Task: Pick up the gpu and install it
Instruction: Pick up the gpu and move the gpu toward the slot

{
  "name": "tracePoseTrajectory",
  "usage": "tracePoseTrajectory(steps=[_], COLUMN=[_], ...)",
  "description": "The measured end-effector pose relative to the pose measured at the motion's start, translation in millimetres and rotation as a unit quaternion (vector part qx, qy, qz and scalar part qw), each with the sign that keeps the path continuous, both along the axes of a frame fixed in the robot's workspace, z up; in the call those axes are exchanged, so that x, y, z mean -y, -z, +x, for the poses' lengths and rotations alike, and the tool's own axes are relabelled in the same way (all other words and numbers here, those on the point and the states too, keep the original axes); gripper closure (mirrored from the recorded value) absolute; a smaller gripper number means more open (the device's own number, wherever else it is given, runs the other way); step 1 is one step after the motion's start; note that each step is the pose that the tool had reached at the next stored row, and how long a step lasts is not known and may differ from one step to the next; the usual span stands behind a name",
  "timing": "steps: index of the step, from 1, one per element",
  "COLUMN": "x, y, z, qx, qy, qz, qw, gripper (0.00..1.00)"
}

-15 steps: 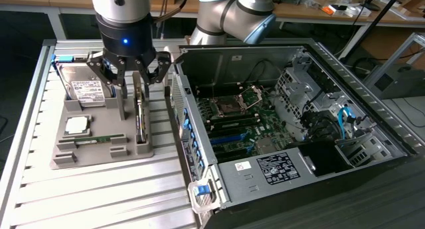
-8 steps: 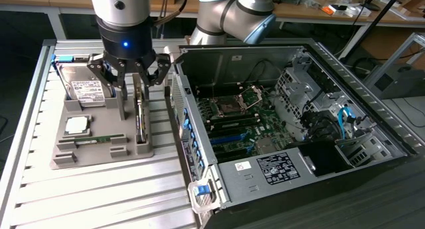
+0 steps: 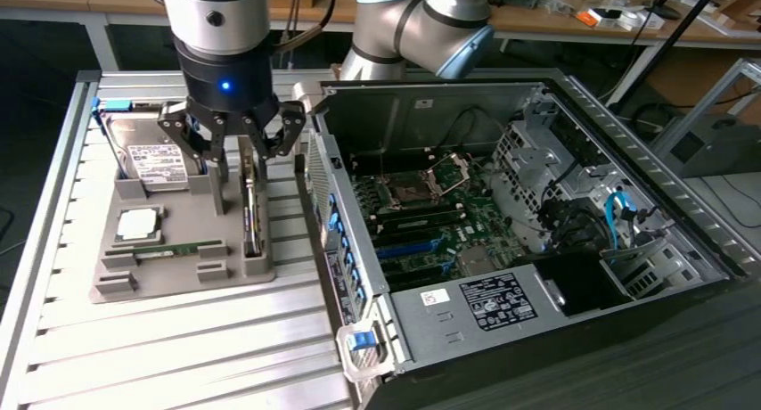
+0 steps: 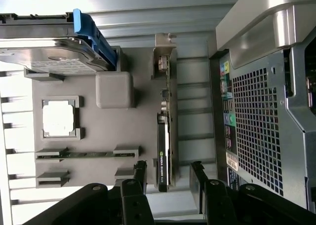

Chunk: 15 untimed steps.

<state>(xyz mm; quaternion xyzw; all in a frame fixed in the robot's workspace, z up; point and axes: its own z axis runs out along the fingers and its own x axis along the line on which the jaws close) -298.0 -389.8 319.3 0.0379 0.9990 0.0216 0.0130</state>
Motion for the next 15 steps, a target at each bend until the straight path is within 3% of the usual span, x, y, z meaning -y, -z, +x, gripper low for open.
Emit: tracePoseTrajectory(steps=[8, 15], x=[-5.2, -6.3], y=[4.6, 9.6], z=[2.1, 3.3], qx=[0.0001, 0.0], qy=[0.0, 0.0], qz=[0.0001, 0.0001], qw=[1.0, 1.0], gripper=[0.52, 0.52])
